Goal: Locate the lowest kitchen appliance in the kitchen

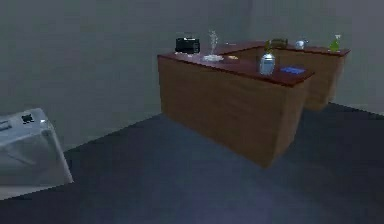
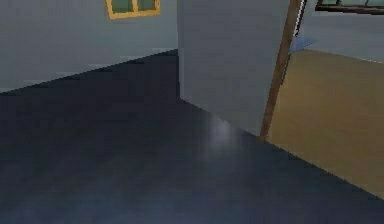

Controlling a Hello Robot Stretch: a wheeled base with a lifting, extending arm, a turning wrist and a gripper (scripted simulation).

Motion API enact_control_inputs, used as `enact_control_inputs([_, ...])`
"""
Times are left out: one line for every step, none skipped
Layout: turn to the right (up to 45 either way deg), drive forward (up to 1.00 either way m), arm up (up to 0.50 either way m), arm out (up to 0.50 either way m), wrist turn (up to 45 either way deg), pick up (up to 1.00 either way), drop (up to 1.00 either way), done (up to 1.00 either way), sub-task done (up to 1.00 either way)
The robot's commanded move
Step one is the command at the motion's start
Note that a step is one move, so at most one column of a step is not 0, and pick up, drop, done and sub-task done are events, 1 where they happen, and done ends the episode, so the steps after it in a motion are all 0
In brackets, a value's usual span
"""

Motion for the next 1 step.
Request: enact_control_inputs([0.0, 1.00, 0.00, 0.00, 0.0, 0.00, 0.00, 0.00, 0.00])
